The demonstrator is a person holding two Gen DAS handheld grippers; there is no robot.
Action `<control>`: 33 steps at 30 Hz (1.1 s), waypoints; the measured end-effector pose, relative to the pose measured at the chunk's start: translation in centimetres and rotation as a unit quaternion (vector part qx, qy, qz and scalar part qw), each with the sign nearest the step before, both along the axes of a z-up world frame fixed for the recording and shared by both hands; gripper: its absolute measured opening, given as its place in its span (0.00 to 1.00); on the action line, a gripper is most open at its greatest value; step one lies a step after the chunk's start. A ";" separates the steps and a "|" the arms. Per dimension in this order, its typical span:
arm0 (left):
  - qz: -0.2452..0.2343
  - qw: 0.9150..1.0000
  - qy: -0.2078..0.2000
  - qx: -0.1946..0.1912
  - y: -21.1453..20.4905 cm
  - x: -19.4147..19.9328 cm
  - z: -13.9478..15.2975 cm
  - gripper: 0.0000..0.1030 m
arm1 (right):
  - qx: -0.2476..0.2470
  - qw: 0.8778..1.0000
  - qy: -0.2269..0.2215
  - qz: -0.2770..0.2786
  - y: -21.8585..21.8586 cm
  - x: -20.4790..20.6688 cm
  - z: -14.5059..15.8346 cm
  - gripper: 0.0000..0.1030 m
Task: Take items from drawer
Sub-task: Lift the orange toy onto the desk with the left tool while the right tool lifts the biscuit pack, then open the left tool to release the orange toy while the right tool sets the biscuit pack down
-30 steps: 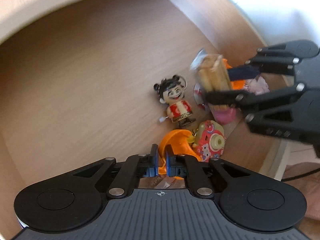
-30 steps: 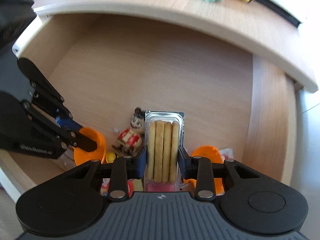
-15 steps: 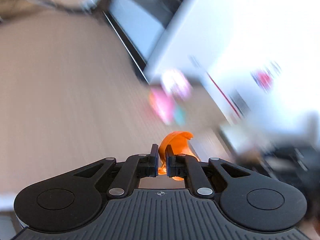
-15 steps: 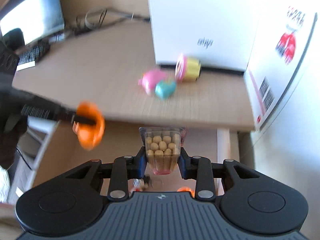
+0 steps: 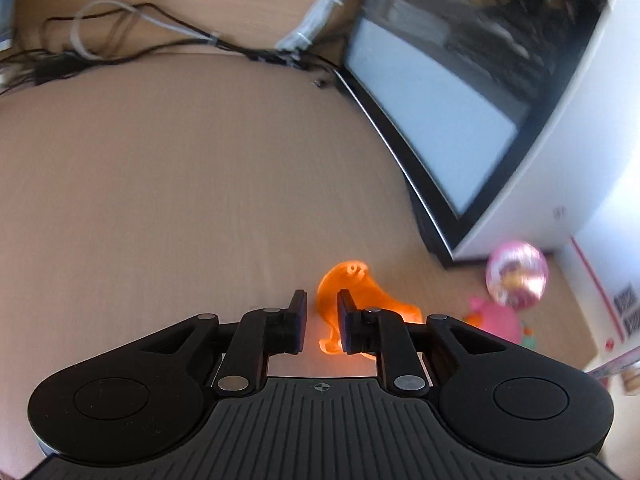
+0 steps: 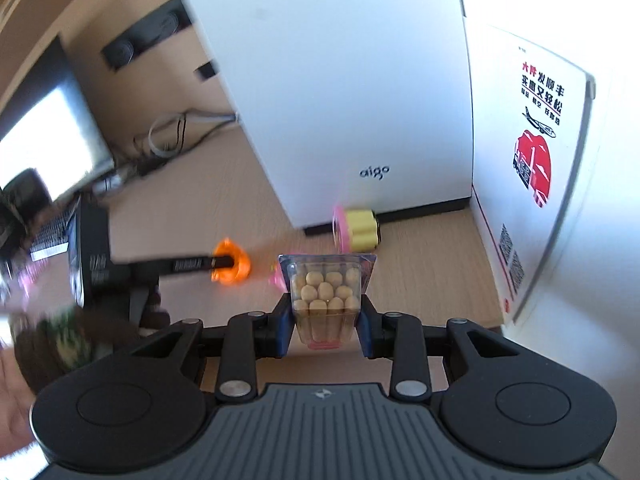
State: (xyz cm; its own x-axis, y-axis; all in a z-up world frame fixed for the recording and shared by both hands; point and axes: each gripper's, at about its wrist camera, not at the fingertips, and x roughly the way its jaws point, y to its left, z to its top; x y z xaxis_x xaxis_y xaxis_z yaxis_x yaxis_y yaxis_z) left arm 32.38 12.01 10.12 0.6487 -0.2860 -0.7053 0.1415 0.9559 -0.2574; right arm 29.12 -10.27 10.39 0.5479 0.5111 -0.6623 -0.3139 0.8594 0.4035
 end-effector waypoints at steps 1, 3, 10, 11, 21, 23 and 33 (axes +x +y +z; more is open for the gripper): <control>0.008 1.000 -0.006 -0.012 0.5 -0.3 0.4 0.17 | 0.011 1.000 0.005 -0.004 0.0 0.7 -0.3 0.30; 0.015 0.999 -0.022 -0.025 1.4 -0.9 1.3 0.17 | 0.039 0.999 0.028 -0.011 -0.1 2.4 -1.2 0.30; 0.047 0.998 -0.031 -0.019 4.2 -3.1 2.9 0.17 | 0.184 0.969 0.150 -0.072 -0.6 8.7 -7.1 0.30; 0.051 0.998 -0.025 -0.022 4.6 -3.6 3.0 0.17 | 0.185 0.967 0.155 -0.080 -0.4 9.2 -7.7 0.30; -0.009 0.999 0.035 -0.041 4.5 -8.6 0.6 0.17 | 0.139 0.978 0.123 -0.095 1.3 9.3 -8.5 0.31; -0.024 0.998 0.041 -0.042 4.0 -9.3 0.4 0.17 | 0.131 0.980 0.118 -0.091 1.9 9.4 -8.4 0.31; -0.040 0.996 0.067 -0.039 3.3 -11.0 -0.4 0.17 | 0.077 0.994 0.071 -0.027 7.1 10.0 -6.6 0.31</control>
